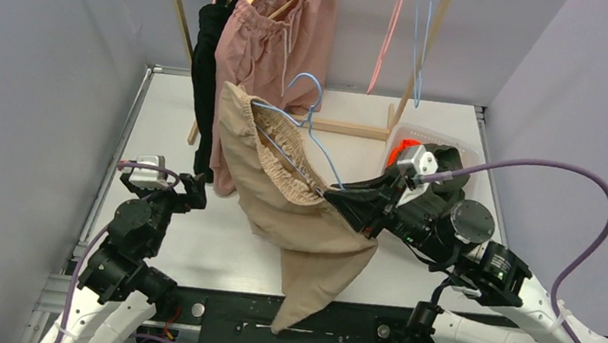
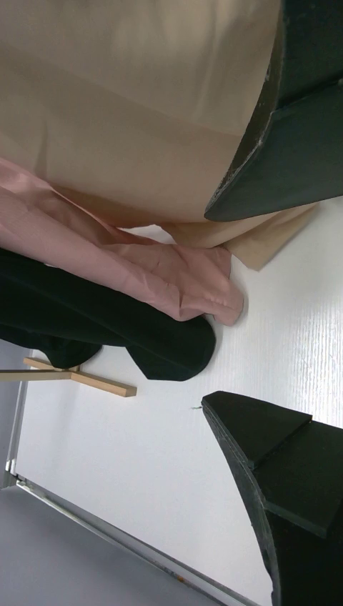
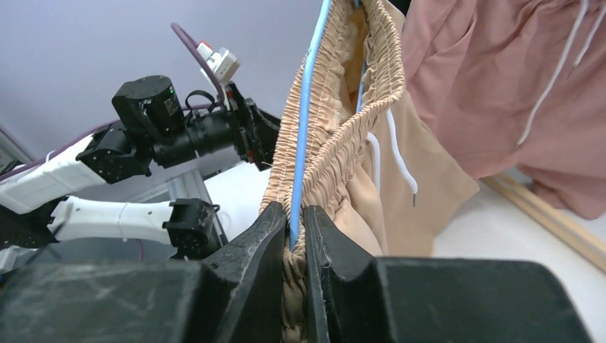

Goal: Remove the shorts from the hanger
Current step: Pick up the hanger from the clothes rod, then remove the shorts from the hanger.

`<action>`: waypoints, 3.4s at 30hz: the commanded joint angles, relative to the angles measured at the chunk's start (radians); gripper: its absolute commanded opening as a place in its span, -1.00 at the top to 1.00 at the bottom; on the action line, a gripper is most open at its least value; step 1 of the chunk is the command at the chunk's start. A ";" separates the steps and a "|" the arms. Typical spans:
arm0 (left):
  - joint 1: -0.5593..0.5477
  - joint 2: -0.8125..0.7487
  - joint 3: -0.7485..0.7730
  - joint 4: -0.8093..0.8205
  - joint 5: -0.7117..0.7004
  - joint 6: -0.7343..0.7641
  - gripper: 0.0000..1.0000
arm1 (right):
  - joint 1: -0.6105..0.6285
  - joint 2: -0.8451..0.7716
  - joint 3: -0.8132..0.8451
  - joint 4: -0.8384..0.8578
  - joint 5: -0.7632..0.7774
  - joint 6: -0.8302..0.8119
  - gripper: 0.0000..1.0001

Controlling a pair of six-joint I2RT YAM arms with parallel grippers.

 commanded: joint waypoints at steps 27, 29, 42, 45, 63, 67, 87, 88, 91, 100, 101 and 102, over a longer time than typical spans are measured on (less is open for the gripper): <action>0.012 0.021 0.025 0.136 0.516 0.016 -0.82 | -0.196 0.443 -0.258 0.307 -0.230 0.115 1.00; 0.012 0.026 0.020 0.144 0.524 0.009 -0.82 | -0.190 0.455 -0.247 0.313 -0.275 0.113 1.00; 0.014 0.100 -0.027 0.284 0.532 -0.089 -0.58 | -0.058 0.571 -0.125 0.264 -0.292 0.037 1.00; 0.013 0.100 -0.027 0.247 0.492 -0.062 -0.55 | -0.058 0.563 -0.121 0.248 -0.287 0.043 1.00; 0.010 0.143 -0.044 0.334 0.485 -0.209 -0.12 | -0.052 0.510 -0.163 0.261 -0.334 0.029 1.00; 0.017 0.207 -0.013 0.327 0.489 -0.234 -0.14 | -0.052 0.499 -0.172 0.260 -0.328 0.031 1.00; 0.023 0.265 -0.013 0.508 0.550 -0.308 0.15 | -0.055 0.354 -0.278 0.313 -0.300 0.069 1.00; 0.023 0.266 -0.015 0.518 0.554 -0.309 0.08 | -0.056 0.354 -0.279 0.313 -0.301 0.071 1.00; 0.026 0.266 -0.027 0.551 0.553 -0.324 -0.01 | -0.055 0.357 -0.280 0.313 -0.301 0.074 1.00; 0.029 0.264 -0.034 0.598 0.549 -0.359 0.31 | -0.056 0.338 -0.285 0.297 -0.269 0.081 1.00; 0.029 0.262 -0.036 0.593 0.550 -0.356 0.38 | -0.056 0.336 -0.287 0.296 -0.265 0.082 1.00; 0.029 0.261 -0.038 0.590 0.550 -0.350 0.47 | -0.055 0.333 -0.287 0.293 -0.261 0.082 1.00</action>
